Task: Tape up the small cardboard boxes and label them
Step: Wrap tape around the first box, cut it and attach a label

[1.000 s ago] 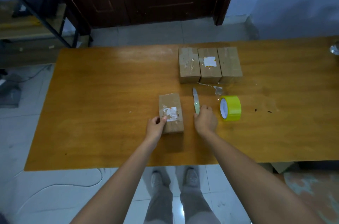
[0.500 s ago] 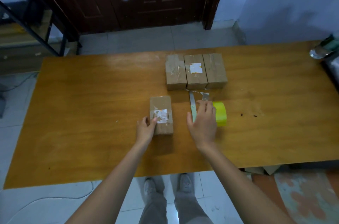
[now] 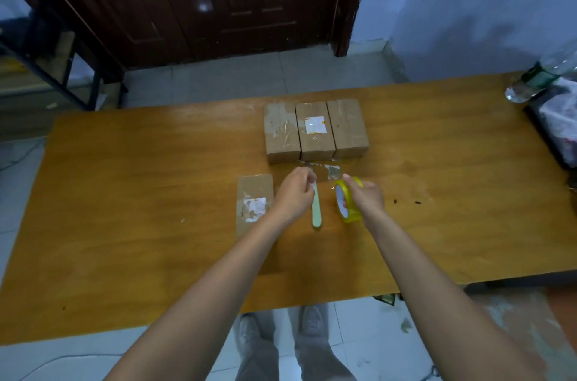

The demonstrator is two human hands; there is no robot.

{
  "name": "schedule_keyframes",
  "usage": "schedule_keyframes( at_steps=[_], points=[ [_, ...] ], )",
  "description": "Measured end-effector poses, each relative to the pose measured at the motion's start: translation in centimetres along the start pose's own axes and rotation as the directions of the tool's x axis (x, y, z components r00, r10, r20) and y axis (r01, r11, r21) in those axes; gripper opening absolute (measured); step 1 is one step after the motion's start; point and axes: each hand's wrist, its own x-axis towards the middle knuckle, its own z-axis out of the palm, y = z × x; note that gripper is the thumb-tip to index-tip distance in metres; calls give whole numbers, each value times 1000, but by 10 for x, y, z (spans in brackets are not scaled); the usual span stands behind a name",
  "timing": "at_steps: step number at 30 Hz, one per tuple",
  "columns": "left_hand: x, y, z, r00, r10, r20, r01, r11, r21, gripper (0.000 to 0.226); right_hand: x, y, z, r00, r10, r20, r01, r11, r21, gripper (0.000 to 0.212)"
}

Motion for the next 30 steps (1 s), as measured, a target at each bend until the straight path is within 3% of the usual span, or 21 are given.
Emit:
schedule_keyframes(
  at_steps=[6, 10, 13, 16, 18, 20, 23, 26, 30],
  points=[
    [22, -12, 15, 996, -25, 84, 23, 999, 22, 34, -6, 9, -8, 978, -187, -87, 187, 982, -11, 38],
    [41, 0, 18, 982, 56, 179, -66, 997, 46, 58, -14, -13, -19, 909, -415, -25, 414, 899, 144, 31],
    [59, 25, 10, 964, 87, 250, -68, 994, -84, 73, -14, -30, -32, 850, -522, 65, 522, 853, 20, 32],
    [72, 42, -5, 896, 72, 437, -4, 988, -155, 72, -17, -31, -52, 831, -534, 156, 542, 840, -6, 41],
    [68, 48, -15, 788, 43, 614, 88, 979, -182, 76, -26, -33, -67, 823, -514, 242, 520, 853, 46, 42],
    [54, 50, -21, 674, 86, 734, 282, 888, -362, 71, -37, -38, -81, 817, -488, 308, 479, 871, 109, 44],
    [26, 41, -24, 603, 214, 769, 553, 582, -596, 58, -51, -46, -98, 794, -452, 406, 381, 891, 247, 35],
    [-4, 30, -26, 688, 224, 690, 588, 385, -711, 38, -62, -49, -102, 762, -458, 458, 335, 884, 325, 39],
    [-31, 14, -36, 822, 58, 567, 514, 355, -781, 17, -74, -50, -89, 733, -475, 488, 353, 878, 324, 36]
  ],
)
